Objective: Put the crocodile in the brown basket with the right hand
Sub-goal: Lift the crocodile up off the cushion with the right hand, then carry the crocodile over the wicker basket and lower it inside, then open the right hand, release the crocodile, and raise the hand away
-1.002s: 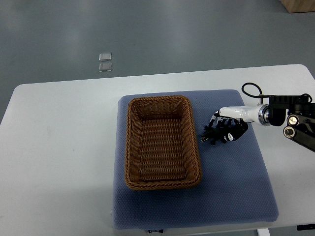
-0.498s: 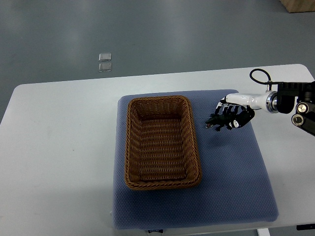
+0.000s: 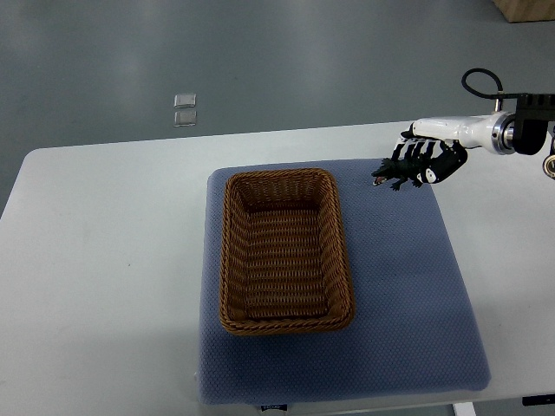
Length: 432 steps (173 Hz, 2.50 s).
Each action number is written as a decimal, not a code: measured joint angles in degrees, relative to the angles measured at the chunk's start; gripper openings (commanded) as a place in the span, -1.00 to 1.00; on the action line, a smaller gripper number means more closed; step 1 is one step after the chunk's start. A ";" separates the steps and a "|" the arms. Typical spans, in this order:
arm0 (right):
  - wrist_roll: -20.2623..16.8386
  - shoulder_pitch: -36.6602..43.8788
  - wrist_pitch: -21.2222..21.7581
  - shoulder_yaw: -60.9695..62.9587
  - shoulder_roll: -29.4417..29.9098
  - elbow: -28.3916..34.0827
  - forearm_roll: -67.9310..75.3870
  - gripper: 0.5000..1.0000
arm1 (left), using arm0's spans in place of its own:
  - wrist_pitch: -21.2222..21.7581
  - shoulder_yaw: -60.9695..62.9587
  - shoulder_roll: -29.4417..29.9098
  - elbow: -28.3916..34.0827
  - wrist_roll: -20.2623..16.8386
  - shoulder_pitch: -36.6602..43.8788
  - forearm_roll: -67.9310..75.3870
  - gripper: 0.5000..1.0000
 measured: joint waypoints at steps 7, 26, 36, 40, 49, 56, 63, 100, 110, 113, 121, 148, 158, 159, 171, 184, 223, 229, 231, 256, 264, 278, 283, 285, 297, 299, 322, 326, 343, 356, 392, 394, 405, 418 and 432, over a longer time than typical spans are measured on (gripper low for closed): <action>-0.09 0.59 0.36 0.00 0.04 0.38 0.52 -0.59 | 0.00 0.02 0.00 0.00 0.00 0.00 0.00 1.00; -0.27 1.97 1.20 0.00 0.92 0.83 1.01 -0.59 | -0.05 0.08 0.00 -0.09 0.00 -0.04 0.00 1.00; -0.30 2.76 1.53 -0.04 2.10 0.88 1.05 -0.58 | -0.11 0.09 0.00 -0.15 0.00 -0.07 0.00 1.00; -0.30 3.11 1.69 -0.09 2.90 0.91 1.06 -0.59 | -0.16 0.10 0.00 -0.17 0.00 -0.08 0.00 1.00; -0.31 3.60 1.95 -0.16 4.30 0.92 1.07 -0.59 | -0.21 0.11 0.00 -0.18 0.00 -0.09 0.00 1.00; -0.37 4.08 2.21 -0.18 5.52 0.92 1.08 -0.59 | -0.24 0.12 0.00 -0.18 0.00 -0.07 0.00 1.00; -0.43 4.61 2.50 -0.22 6.92 0.92 1.07 -0.58 | -0.25 0.12 0.00 -0.18 0.00 -0.06 0.00 1.00; -0.64 5.93 3.26 -1.07 13.86 0.47 0.49 -0.58 | -0.31 0.04 0.00 -0.13 0.00 -0.08 0.00 1.00; -0.71 6.12 3.42 -1.46 15.84 0.11 0.33 -0.58 | -0.32 0.03 0.00 -0.15 0.00 -0.08 0.00 1.00; -0.72 6.13 3.48 -1.62 16.31 -0.01 0.26 -0.57 | -0.32 0.03 0.00 -0.17 0.00 -0.08 0.00 1.00; -0.74 6.13 3.64 -2.37 17.71 -0.45 -0.06 -0.58 | -0.32 0.03 0.00 -0.26 0.00 -0.07 0.00 1.00; -0.76 5.42 3.50 -3.79 20.80 -2.01 -0.62 -0.57 | -0.33 0.02 0.00 -0.36 0.00 -0.08 0.00 1.00; -0.76 4.77 3.20 -3.87 21.86 -2.66 -0.66 -0.57 | -0.33 -0.02 0.00 -0.37 0.00 -0.08 0.00 1.00; -0.76 4.71 3.18 -3.87 21.94 -2.72 -0.67 -0.57 | -0.33 -0.03 0.00 -0.37 0.00 -0.08 0.00 1.00; -0.76 3.87 2.97 -3.89 23.03 -3.52 -0.72 -0.56 | -0.34 -0.05 0.00 -0.36 0.00 -0.08 0.00 1.00; -0.76 3.04 2.86 -3.90 23.83 -4.41 -0.76 -0.52 | -0.34 -0.05 0.00 -0.36 0.00 -0.06 0.00 1.00; -0.70 0.28 1.84 -3.96 25.61 -6.03 -1.57 -0.26 | -0.34 -0.06 0.00 -0.36 0.00 -0.09 0.00 1.00; -0.68 -0.07 1.71 -3.95 25.83 -6.03 -1.65 -0.21 | -0.34 -0.06 0.00 -0.36 0.00 -0.08 0.00 1.00; -0.68 -0.16 1.68 -3.95 25.88 -6.03 -1.66 -0.17 | -0.34 -0.06 0.00 -0.36 0.00 -0.07 0.00 1.00; -0.67 -1.05 1.27 -3.91 26.22 -6.11 -1.74 0.35 | -0.24 -0.06 0.00 -0.37 0.00 -0.07 0.00 1.00; -0.67 -1.20 1.26 -3.89 26.24 -6.12 -1.74 0.47 | -0.19 -0.06 0.00 -0.40 0.00 -0.08 0.00 1.00; -0.67 -1.30 1.24 -3.89 26.21 -6.12 -1.74 0.59 | -0.17 -0.06 0.00 -0.45 0.00 -0.08 0.00 1.00; -0.67 -1.31 1.24 -3.86 26.14 -6.12 -1.74 0.59 | -0.16 -0.06 0.00 -0.45 0.00 -0.08 0.00 1.00; -0.67 -1.32 1.24 -3.84 26.12 -6.12 -1.74 0.60 | -0.16 -0.06 0.00 -0.45 0.00 -0.07 0.00 1.00; -0.67 -1.33 1.24 -3.56 25.87 -6.12 -1.72 0.61 | -0.16 -0.06 0.00 -0.45 0.00 -0.08 0.00 1.00; -0.67 -1.33 1.24 -3.48 25.82 -6.12 -1.70 0.61 | -0.16 -0.06 0.00 -0.45 0.00 -0.08 0.00 1.00; -0.61 -1.33 1.25 -1.20 25.20 -6.12 -1.02 0.61 | -0.17 0.00 0.00 -0.41 0.00 -0.08 0.00 1.00; -0.59 -1.33 1.25 -0.29 25.03 -6.14 -0.86 0.61 | -0.17 0.00 0.00 -0.39 0.00 -0.08 0.00 1.00; -0.52 -1.41 1.25 4.34 24.33 -6.28 -0.15 0.61 | -0.25 -0.01 0.00 -0.36 0.00 -0.08 0.00 1.00; -0.39 -2.29 1.15 8.40 24.20 -6.78 1.17 0.61 | -0.31 -0.01 0.00 -0.36 0.00 -0.06 0.00 1.00; -0.13 -6.00 -1.44 21.22 25.05 -11.40 10.97 0.61 | -0.34 0.03 0.00 -0.43 0.00 -0.07 0.00 1.00; -0.11 -6.15 -1.68 21.66 25.07 -11.74 11.64 0.61 | -0.34 0.03 0.00 -0.43 0.00 -0.07 0.00 1.00; 0.00 -7.06 -3.30 23.92 25.15 -13.71 16.38 0.61 | -0.34 0.03 0.00 -0.44 0.00 -0.07 0.00 1.00; 0.44 -8.37 -5.38 26.31 25.19 -16.10 24.88 0.61 | -0.34 0.03 0.00 -0.44 0.00 -0.07 0.00 1.00; 1.45 -9.35 -6.58 28.14 25.19 -18.56 35.26 0.62 | -0.34 0.03 0.00 -0.45 0.00 -0.07 0.00 1.00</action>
